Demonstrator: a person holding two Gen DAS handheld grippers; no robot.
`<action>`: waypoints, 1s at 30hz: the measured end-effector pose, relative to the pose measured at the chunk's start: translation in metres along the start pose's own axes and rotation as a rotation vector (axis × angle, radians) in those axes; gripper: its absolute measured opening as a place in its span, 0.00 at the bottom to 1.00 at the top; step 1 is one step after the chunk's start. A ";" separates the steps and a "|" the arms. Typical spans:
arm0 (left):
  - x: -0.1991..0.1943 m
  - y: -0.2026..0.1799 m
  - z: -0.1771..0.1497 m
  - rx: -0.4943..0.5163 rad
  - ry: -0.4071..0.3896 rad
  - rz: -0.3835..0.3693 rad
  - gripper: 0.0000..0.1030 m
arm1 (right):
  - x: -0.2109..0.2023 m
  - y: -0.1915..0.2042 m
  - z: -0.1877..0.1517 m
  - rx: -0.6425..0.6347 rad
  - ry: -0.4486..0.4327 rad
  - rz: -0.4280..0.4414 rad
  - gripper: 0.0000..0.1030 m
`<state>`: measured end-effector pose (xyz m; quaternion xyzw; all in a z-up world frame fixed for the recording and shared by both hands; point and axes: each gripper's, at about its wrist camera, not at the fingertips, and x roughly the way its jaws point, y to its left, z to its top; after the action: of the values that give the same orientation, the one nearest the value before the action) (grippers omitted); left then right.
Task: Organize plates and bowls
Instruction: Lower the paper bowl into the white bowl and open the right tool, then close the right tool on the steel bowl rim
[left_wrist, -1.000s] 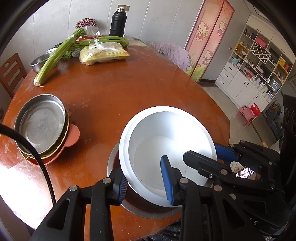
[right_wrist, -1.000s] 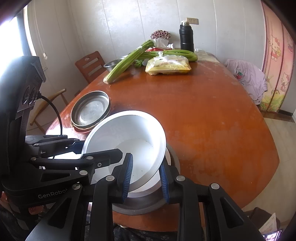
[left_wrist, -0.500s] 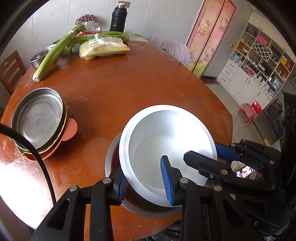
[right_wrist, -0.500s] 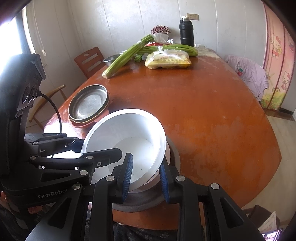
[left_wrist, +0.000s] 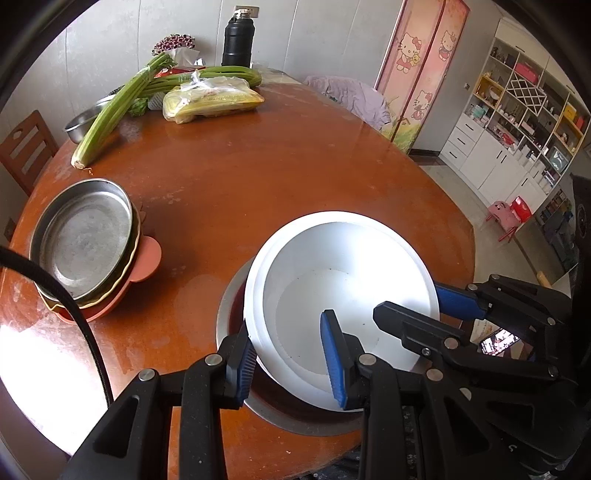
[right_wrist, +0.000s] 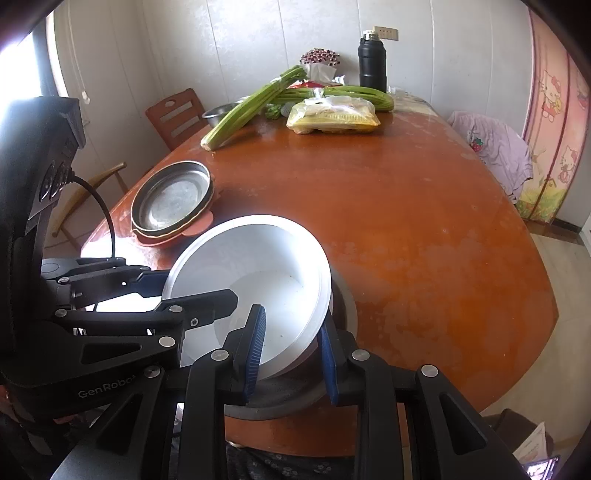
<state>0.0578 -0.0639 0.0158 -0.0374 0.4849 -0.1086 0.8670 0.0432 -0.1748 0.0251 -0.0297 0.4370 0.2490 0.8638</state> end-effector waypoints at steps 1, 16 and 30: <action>0.000 0.000 0.000 0.000 0.000 0.005 0.32 | 0.000 0.000 0.000 -0.002 0.001 -0.001 0.29; -0.002 0.001 -0.004 0.012 -0.010 0.032 0.33 | 0.006 -0.002 -0.003 -0.005 0.011 -0.018 0.31; 0.000 0.014 -0.003 -0.014 -0.004 0.040 0.40 | -0.001 -0.011 -0.002 0.015 -0.017 -0.051 0.40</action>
<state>0.0570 -0.0498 0.0121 -0.0342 0.4844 -0.0878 0.8697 0.0462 -0.1851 0.0224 -0.0325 0.4307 0.2240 0.8736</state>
